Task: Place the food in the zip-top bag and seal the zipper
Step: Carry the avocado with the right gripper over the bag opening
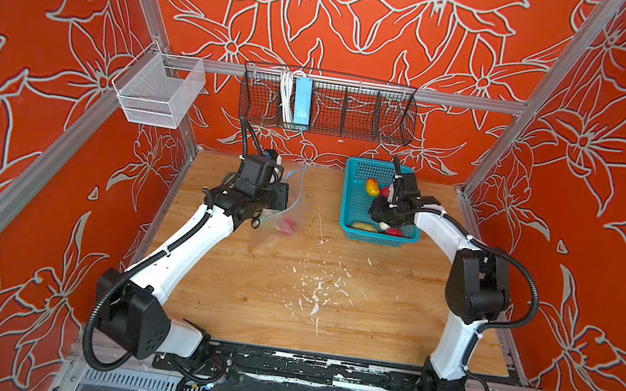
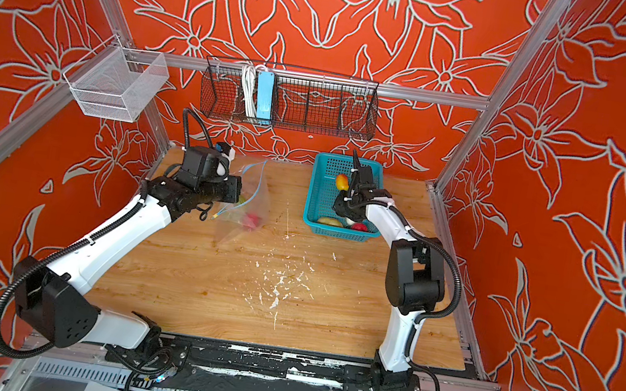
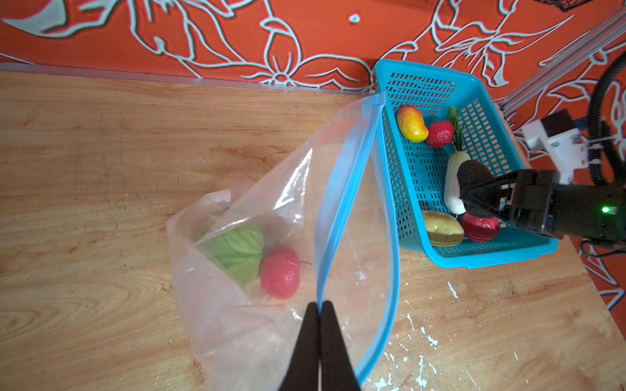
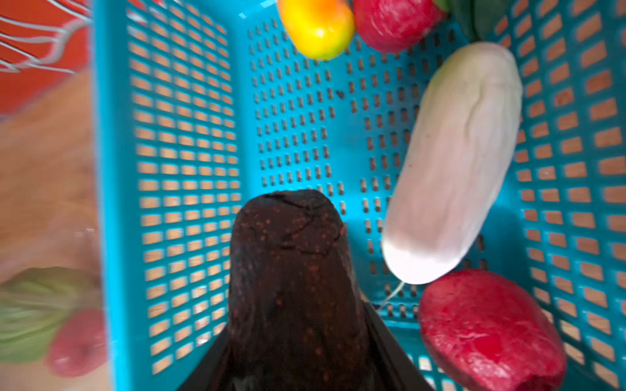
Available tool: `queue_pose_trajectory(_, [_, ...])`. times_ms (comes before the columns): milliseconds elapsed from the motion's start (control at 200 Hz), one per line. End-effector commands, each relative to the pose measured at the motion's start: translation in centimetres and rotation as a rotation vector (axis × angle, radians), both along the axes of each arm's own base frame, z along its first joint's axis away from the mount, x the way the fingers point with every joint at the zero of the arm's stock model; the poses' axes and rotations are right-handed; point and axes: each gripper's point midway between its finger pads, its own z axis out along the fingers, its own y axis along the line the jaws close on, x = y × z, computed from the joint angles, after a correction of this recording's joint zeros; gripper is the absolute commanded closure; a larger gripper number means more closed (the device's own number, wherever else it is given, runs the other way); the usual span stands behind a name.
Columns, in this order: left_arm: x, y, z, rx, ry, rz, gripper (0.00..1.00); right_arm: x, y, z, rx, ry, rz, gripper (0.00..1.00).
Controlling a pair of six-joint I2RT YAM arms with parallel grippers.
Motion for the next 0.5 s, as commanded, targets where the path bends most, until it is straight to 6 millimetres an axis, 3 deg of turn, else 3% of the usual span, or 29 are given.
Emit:
queue_pose_trajectory(0, [-0.1,0.0,0.8,-0.016,-0.016,-0.003,1.0,-0.1,0.7,2.9,0.083,-0.062,-0.015,0.62])
queue_pose_trajectory(495, [-0.3,-0.4,1.0,-0.042,-0.012,-0.012,1.0,-2.3,3.6,8.0,0.118,-0.15,0.079,0.62])
